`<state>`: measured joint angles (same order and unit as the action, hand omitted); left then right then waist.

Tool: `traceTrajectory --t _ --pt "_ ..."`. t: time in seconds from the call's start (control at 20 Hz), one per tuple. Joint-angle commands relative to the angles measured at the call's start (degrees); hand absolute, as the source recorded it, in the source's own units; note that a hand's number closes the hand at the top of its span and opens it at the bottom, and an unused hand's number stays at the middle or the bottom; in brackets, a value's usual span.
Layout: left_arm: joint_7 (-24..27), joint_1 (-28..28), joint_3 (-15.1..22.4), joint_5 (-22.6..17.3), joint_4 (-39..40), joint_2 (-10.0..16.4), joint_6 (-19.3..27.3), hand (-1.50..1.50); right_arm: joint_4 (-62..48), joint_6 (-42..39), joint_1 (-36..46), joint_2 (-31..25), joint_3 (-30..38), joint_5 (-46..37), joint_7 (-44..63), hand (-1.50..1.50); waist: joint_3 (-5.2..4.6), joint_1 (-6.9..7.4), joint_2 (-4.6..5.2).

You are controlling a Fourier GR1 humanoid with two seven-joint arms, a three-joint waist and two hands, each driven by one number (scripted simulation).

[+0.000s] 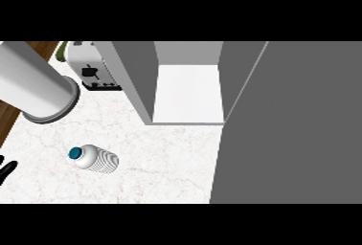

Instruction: Pick up the bottled water, place it into the cabinet and close the cabinet

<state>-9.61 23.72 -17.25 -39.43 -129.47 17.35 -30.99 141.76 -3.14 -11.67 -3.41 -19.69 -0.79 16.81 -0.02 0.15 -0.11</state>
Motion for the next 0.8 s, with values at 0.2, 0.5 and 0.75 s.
traceTrajectory --t 0.2,0.5,0.75 --pt "4.23 -0.48 0.62 12.85 6.49 -4.82 -7.61 -1.5 3.36 2.21 -2.31 0.35 -5.0 -5.29 1.78 -1.5 -0.02 -0.28 -0.04" --pt "3.03 -7.39 3.2 17.98 12.26 -7.41 -3.84 -1.5 8.3 3.14 -0.42 -1.19 -6.19 -5.66 7.43 -1.5 -0.02 -0.73 -0.02" --pt "9.59 -9.48 0.55 23.58 21.85 -7.47 -6.38 -1.5 8.12 3.49 -0.07 -2.39 -6.08 -4.93 6.13 -1.5 -0.03 -0.71 0.0"
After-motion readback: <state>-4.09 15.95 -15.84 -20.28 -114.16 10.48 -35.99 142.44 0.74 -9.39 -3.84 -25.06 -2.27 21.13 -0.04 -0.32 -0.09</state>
